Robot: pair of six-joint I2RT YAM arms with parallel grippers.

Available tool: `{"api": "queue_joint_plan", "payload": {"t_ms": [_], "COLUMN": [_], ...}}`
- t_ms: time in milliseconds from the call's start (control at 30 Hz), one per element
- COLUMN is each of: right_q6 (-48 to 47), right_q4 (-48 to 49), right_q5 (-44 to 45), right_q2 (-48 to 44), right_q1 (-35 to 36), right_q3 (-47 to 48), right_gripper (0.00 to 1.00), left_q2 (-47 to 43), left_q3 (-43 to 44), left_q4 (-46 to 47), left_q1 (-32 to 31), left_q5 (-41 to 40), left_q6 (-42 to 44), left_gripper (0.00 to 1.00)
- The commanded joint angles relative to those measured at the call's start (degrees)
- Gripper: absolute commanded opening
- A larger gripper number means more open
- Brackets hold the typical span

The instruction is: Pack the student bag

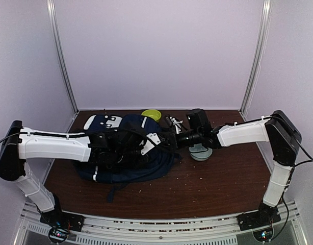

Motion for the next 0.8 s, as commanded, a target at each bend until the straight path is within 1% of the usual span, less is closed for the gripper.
{"api": "queue_joint_plan", "payload": {"t_ms": [0,100,200,333,500,600,667,700,733,767], "right_q6": [-6.06,-11.02,-13.40,-14.85,-19.54,-20.89,-21.49,-22.28,-23.79,-25.14], "right_q4": [-8.68,-15.27,-20.75,-21.75,-26.30,-28.16,-28.33,-28.09,-27.88,-27.72], "right_q5": [10.43,16.84,21.58,26.02,29.52,29.08,24.27,22.44,20.79,19.13], "right_q2": [-2.63,-1.81,-0.24,0.21,3.97,6.55,7.59,7.73,7.71,7.60], "right_q1": [-4.82,-5.33,-7.00,-9.44,-9.62,-9.61,-8.98,-7.91,-6.65,-5.38], "right_q3": [1.12,4.89,10.13,14.51,22.60,26.61,27.40,26.87,26.07,25.15], "right_gripper": [0.00,0.00,0.00,0.00,0.00,0.00,0.00,0.00,0.00,0.00], "left_q2": [-7.20,-10.83,-13.75,-17.85,-22.61,-24.75,-25.74,-26.39,-27.46,-28.72], "left_q3": [-4.86,-7.86,-11.02,-13.57,-15.60,-16.86,-17.86,-18.35,-18.93,-19.56], "left_q4": [-12.59,-14.56,-14.36,-14.46,-15.88,-16.37,-15.81,-14.74,-13.65,-12.11], "left_q1": [-1.19,-2.50,-4.53,-6.24,-6.29,-6.29,-6.29,-6.29,-6.29,-6.25], "left_q5": [-2.07,2.12,5.99,6.55,7.78,8.67,7.59,5.57,3.26,0.98], "left_q6": [-1.31,-2.18,-1.69,-1.95,-1.68,-2.10,-3.16,-4.36,-6.14,-8.03], "left_gripper": [0.00,0.00,0.00,0.00,0.00,0.00,0.00,0.00,0.02,0.27]}}
